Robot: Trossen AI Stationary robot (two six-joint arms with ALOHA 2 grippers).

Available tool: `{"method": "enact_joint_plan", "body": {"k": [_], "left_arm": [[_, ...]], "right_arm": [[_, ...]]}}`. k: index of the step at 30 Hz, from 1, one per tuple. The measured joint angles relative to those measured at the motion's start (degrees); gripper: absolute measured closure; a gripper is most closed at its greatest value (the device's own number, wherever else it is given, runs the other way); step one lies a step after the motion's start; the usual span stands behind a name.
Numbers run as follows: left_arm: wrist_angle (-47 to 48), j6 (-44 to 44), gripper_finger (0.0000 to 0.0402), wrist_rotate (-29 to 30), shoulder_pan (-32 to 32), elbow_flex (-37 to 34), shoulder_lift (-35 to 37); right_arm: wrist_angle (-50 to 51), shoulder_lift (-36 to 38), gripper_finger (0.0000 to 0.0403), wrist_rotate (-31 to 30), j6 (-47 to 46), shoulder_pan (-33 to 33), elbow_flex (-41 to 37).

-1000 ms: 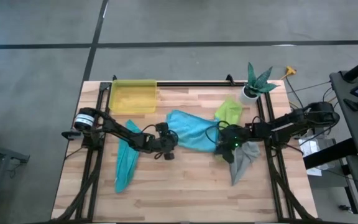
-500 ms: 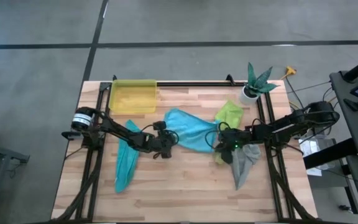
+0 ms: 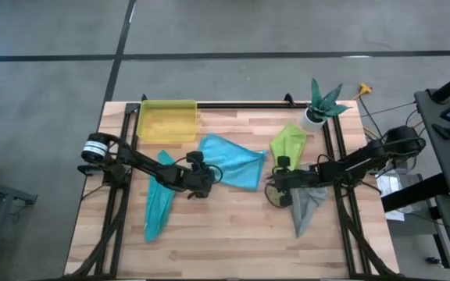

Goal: Roll microfiber towels into tight, uniform cylinder then place into a basket
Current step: Roll the right light blue towel

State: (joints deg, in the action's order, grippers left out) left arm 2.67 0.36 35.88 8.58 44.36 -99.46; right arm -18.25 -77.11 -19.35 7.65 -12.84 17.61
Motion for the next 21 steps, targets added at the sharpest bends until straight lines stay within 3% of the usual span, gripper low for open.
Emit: {"method": "enact_joint_plan", "body": {"k": [5, 12, 17, 21], "left_arm": [[-0.6, 0.0, 0.0281, 0.1, 0.1, 0.0, -0.4], [-1.1, 0.0, 0.0281, 0.5, 0.1, 0.1, -0.3], [-1.1, -0.2, 0.0281, 0.6, 0.2, 0.1, -0.3], [-1.1, -0.2, 0.0281, 0.7, 0.2, 0.0, -0.2]], "right_arm": [[-0.4, -2.3, 0.0321, -4.6, 11.1, -2.3, 2.2], [-0.4, -11.8, 0.0321, -4.9, 22.1, -2.3, 7.9], [-0.1, -19.4, 0.0321, -8.3, 24.5, -2.7, 12.8], [3.0, -20.6, 0.0321, -10.8, 24.7, -3.1, 15.2]]}}
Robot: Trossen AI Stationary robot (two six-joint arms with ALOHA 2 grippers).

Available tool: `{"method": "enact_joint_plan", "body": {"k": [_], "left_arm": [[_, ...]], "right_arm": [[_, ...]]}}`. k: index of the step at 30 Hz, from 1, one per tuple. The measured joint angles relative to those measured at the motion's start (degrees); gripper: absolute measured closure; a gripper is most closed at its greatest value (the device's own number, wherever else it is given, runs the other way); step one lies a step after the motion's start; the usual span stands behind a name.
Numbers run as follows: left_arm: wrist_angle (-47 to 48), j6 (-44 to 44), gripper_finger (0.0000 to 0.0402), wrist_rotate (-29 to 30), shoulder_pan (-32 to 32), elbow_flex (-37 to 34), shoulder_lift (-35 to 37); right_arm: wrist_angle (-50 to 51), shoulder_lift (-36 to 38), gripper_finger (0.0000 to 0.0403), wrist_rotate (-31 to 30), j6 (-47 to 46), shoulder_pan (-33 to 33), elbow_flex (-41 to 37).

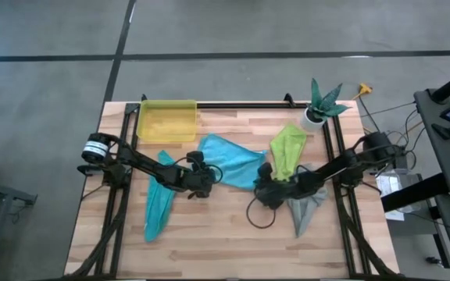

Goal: Roll microfiber towels into tight, uniform cylinder then place into a basket
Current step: Roll the right light blue towel

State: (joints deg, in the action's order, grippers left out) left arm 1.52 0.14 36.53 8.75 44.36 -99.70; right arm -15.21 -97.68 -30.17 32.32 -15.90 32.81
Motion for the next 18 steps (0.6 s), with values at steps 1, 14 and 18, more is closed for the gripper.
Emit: {"method": "enact_joint_plan", "body": {"k": [1, 14, 18], "left_arm": [[0.0, 0.0, 0.0281, 0.0, 0.0, 0.0, 0.0], [-0.3, -1.0, 0.0281, 0.0, 0.0, -0.5, 0.1], [-0.6, -1.0, 0.0281, 0.0, 0.0, -0.6, 0.1]], "right_arm": [[0.7, 0.3, 0.0321, 0.0, 0.0, 0.0, 0.4], [2.6, 0.9, 0.0348, -0.5, -2.9, 0.7, 0.2], [2.9, 1.3, 0.0383, -0.4, -4.6, 0.7, 0.3]]}}
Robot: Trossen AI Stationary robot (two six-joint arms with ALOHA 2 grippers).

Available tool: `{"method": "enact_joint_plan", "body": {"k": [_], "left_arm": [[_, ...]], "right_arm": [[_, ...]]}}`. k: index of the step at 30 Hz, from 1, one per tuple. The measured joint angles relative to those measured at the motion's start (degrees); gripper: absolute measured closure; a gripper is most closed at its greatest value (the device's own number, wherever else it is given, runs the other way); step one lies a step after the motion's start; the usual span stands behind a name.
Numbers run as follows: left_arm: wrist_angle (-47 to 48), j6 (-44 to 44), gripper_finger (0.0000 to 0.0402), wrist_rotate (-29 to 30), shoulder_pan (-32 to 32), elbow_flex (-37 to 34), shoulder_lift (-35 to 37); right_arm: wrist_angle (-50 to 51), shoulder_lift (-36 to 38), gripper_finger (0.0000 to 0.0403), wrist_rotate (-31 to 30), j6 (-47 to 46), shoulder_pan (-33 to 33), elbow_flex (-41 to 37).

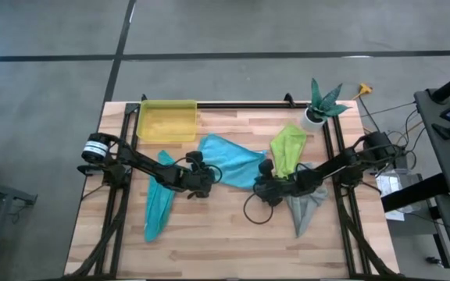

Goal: Roll microfiber towels into tight, uniform cylinder then place into a basket
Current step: Roll the right light blue towel

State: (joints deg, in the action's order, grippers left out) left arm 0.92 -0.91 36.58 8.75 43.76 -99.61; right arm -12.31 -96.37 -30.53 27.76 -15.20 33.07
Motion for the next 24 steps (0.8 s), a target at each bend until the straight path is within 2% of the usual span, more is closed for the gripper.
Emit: {"method": "enact_joint_plan", "body": {"k": [6, 13, 18, 24], "left_arm": [[0.0, -0.2, 0.0281, 0.0, 0.0, -0.2, 0.0], [-0.4, -0.2, 0.0281, 0.0, 0.0, -0.4, 0.0], [-0.5, -0.2, 0.0281, 0.0, 0.0, -0.4, 0.0], [-0.5, -0.2, 0.0281, 0.0, 0.0, -0.4, 0.0]], "right_arm": [[-0.1, 0.2, 0.0394, 0.5, -1.8, -1.5, 0.0], [0.0, 0.2, 0.0394, 1.3, -3.9, -6.6, 1.2], [0.1, 0.3, 0.0394, -1.9, -3.9, -9.4, 3.1], [0.1, 0.3, 0.0394, -2.3, -4.8, -10.1, 3.4]]}}
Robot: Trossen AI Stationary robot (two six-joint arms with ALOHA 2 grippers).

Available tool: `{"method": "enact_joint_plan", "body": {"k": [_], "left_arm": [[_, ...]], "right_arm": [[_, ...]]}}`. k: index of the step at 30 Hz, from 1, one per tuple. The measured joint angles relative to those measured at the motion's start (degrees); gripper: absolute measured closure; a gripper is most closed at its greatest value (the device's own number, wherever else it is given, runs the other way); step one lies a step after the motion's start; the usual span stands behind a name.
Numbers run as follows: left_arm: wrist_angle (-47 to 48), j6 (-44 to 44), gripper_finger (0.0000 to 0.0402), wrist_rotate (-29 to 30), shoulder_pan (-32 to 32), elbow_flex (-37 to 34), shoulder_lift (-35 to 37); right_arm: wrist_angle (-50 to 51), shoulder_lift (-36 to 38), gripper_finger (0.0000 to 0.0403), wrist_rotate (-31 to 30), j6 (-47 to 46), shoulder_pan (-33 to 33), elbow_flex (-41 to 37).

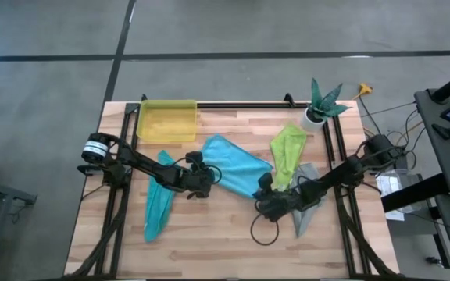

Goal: Roll microfiber towels into tight, uniform cylinder then place into a basket
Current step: Roll the right light blue towel

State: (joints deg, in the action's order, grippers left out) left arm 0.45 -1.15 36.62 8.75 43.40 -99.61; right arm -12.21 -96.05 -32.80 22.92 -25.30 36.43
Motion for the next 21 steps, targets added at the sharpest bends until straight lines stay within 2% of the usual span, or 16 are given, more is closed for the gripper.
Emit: {"method": "enact_joint_plan", "body": {"k": [8, 21], "left_arm": [[-0.1, 0.0, 0.0281, 0.0, 0.0, -0.3, 0.0], [-1.2, -0.1, 0.0281, -0.2, 0.0, -0.6, 0.0]], "right_arm": [[0.1, 0.2, 0.0394, 0.2, -0.4, -1.6, 0.5], [0.2, -0.1, 0.0394, 6.2, -5.7, -1.9, 0.3]]}}
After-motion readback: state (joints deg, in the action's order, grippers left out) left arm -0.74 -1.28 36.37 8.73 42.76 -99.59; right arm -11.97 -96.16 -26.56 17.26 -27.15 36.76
